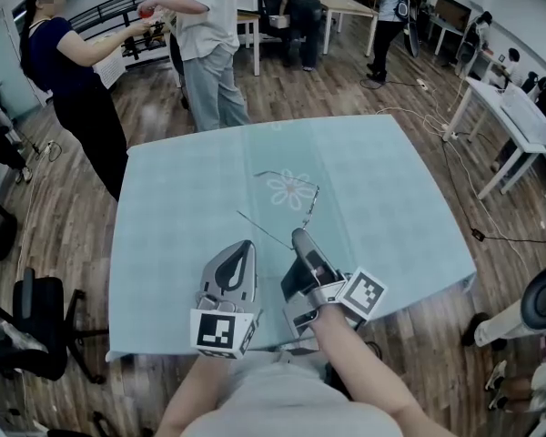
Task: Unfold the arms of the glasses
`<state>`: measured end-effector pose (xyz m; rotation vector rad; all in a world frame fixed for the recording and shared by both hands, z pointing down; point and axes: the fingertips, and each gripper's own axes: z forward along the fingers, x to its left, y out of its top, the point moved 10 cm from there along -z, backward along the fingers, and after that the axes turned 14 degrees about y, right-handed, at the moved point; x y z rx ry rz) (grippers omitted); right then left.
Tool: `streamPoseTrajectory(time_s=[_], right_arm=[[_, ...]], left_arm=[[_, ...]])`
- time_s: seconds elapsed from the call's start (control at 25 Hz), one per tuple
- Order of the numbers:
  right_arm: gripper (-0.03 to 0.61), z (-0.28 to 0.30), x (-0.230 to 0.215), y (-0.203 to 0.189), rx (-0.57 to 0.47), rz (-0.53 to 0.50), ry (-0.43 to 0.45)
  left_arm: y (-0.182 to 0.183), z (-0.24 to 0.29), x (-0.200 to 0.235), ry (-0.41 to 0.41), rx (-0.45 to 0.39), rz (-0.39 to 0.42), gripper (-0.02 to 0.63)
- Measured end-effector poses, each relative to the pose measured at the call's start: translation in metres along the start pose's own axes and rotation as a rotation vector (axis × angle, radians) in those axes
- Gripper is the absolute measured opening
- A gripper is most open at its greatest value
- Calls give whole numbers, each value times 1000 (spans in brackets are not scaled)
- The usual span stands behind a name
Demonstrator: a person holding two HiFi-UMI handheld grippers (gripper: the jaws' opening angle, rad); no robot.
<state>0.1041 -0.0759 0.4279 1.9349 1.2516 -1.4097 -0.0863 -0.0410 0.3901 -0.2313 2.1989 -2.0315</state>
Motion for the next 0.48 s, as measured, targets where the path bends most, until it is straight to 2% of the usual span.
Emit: streamPoseTrajectory(time_s=[0.48], right_arm=[[209,3,8,1,-23,-5,-11]], left_arm=[[8,0,-3,-9,-4,-11,8]])
